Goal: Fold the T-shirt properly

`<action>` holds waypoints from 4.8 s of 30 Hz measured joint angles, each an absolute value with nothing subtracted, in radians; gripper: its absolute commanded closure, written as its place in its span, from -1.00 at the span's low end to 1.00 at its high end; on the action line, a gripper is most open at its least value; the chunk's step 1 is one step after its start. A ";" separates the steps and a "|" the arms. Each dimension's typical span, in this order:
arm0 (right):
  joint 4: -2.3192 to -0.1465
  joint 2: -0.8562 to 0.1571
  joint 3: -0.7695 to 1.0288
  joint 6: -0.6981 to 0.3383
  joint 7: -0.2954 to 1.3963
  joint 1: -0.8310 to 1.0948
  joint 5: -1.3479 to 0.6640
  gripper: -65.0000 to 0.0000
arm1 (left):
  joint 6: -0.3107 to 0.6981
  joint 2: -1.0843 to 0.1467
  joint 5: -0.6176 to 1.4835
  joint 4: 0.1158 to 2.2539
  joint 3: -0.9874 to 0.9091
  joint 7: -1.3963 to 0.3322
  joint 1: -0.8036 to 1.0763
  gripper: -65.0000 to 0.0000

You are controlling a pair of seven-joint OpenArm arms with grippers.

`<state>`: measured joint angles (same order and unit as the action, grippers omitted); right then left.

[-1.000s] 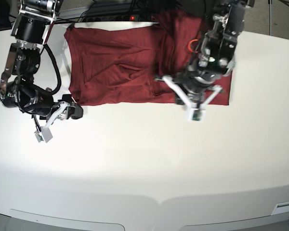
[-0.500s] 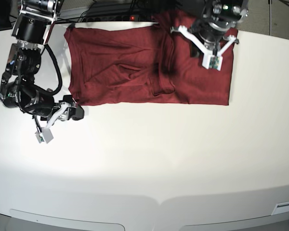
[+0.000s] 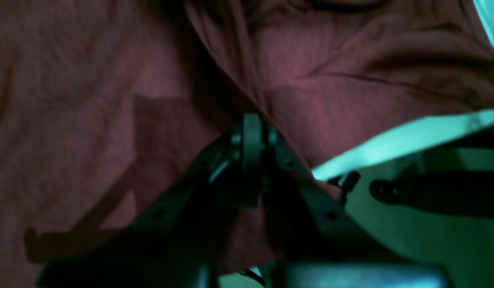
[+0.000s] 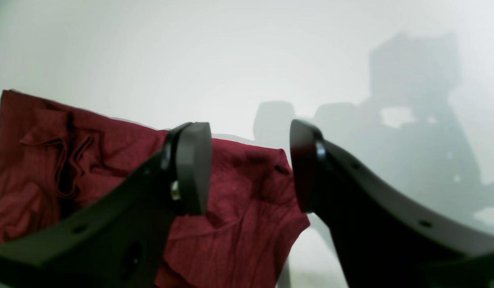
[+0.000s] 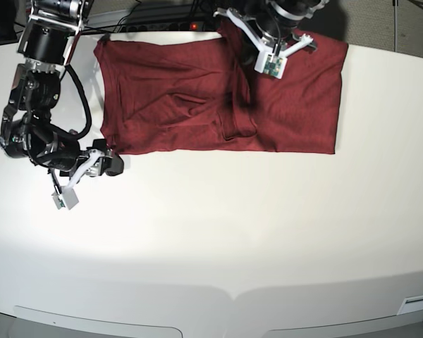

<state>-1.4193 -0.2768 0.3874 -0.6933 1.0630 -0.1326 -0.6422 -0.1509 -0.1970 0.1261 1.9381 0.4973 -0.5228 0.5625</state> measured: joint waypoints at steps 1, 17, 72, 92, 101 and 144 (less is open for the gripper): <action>-1.419 -0.277 0.387 -0.693 1.063 -0.133 -0.642 0.03 | -0.150 -0.197 0.123 1.938 0.496 -0.523 0.556 1.00; -1.419 -0.277 0.387 -0.693 1.071 -0.133 -0.640 0.03 | -0.054 -0.199 0.214 1.963 0.482 -0.505 0.421 1.00; -1.419 -0.278 0.390 -0.693 1.074 -0.130 -0.634 0.03 | -0.340 -0.102 0.021 1.705 0.498 -0.477 0.291 1.00; -1.419 -0.277 0.390 -0.693 1.066 -0.130 -0.638 0.03 | -0.194 0.025 -0.026 1.642 0.612 -0.396 0.229 1.00; -1.419 -0.282 0.390 -0.693 1.134 -0.129 -0.701 0.03 | -0.202 0.018 -0.073 1.645 0.613 -0.401 0.117 1.00; -1.422 -0.435 0.383 -0.694 1.392 0.138 -0.973 0.03 | 0.404 -0.338 0.796 1.678 -0.179 -0.579 0.333 1.00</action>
